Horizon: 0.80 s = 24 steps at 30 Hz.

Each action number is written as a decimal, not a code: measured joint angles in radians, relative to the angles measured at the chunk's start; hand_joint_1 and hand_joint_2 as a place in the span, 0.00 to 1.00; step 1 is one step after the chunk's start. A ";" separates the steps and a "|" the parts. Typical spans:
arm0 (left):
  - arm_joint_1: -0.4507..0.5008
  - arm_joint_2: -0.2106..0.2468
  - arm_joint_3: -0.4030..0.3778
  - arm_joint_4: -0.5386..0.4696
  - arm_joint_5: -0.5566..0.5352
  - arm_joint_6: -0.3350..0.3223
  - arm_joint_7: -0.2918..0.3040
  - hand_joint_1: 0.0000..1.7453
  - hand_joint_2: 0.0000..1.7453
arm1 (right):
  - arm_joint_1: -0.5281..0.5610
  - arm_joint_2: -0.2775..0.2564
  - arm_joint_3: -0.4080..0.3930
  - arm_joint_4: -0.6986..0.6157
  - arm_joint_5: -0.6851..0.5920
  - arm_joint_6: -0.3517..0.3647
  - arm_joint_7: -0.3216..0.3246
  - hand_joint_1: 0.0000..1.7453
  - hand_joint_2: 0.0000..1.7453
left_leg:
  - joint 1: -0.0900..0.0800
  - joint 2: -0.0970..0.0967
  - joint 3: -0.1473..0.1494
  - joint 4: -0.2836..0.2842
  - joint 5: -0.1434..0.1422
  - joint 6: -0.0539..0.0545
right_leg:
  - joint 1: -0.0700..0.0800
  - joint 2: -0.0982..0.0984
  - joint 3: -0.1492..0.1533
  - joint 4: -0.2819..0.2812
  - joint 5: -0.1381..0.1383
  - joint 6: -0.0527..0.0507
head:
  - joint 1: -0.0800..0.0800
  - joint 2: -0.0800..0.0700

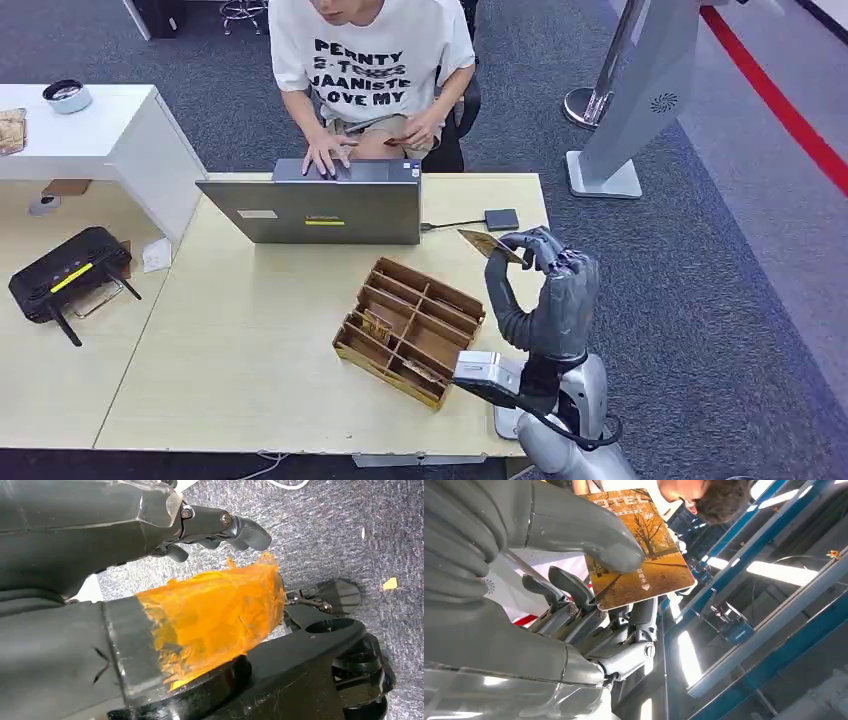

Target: Pass the card to the sensor for recognition and then transmit it.

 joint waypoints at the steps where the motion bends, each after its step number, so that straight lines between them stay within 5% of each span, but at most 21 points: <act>1: 0.000 0.000 0.000 0.000 0.000 0.000 0.000 0.00 0.00 | 0.000 0.000 0.000 0.000 0.000 0.000 0.000 1.00 1.00 | 0.000 0.000 0.000 0.000 0.000 0.000 | 0.000 0.000 0.000 0.000 0.000 0.000 | 0.000 0.000; 24: 0.000 0.000 0.000 0.000 0.000 0.000 0.000 0.00 0.00 | 0.000 0.000 -0.001 0.000 0.000 0.000 0.000 1.00 1.00 | 0.000 0.000 0.000 0.000 0.000 0.000 | 0.000 0.000 0.000 0.000 0.000 0.000 | 0.000 0.000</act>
